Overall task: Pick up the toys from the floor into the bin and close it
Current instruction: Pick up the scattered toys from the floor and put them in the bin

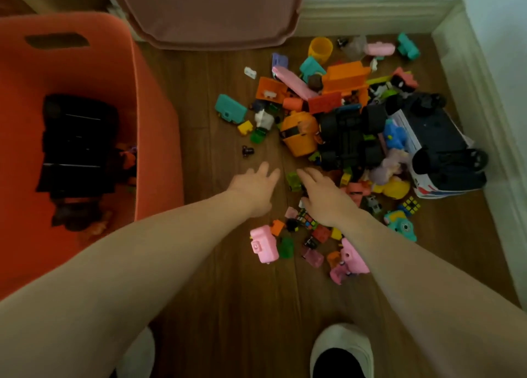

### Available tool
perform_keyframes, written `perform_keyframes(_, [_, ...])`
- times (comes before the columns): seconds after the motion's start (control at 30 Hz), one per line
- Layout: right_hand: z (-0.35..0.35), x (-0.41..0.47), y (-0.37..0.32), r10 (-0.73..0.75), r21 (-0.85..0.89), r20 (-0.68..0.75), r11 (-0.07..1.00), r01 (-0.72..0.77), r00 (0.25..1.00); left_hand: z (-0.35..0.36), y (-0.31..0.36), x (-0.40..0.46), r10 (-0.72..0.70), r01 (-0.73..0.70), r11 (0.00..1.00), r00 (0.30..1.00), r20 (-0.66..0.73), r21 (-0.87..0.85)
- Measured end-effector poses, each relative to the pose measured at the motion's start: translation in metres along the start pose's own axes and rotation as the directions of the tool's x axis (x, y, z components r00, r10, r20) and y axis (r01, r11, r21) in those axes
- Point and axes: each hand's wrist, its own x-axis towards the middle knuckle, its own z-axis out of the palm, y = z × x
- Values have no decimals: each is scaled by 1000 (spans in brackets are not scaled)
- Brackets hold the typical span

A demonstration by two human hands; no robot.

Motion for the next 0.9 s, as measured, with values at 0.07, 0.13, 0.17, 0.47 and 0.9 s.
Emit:
perform_keyframes(0.07, [2, 8, -1, -55, -102, 41, 993, 59, 998, 15, -5, 6, 27, -28, 999, 999, 45, 16])
perform_keyframes(0.13, [4, 15, -1, -88, -136, 127, 985, 105, 988, 27, -10, 9, 51, -50, 999, 997, 62, -13])
perform_keyframes(0.17, [5, 18, -1, -100, -125, 169, 985, 122, 980, 32, -11, 9, 54, -52, 998, 997, 59, -38])
perform_keyframes(0.47, [17, 12, 18, -364, -417, 199, 808, 415, 910, 63, 6, 3, -8, 1, 999, 990, 143, 51])
perform_keyframes(0.9, [23, 15, 16, -164, -275, 41, 947, 169, 986, 67, 2, 1, -64, 66, 995, 997, -35, 72])
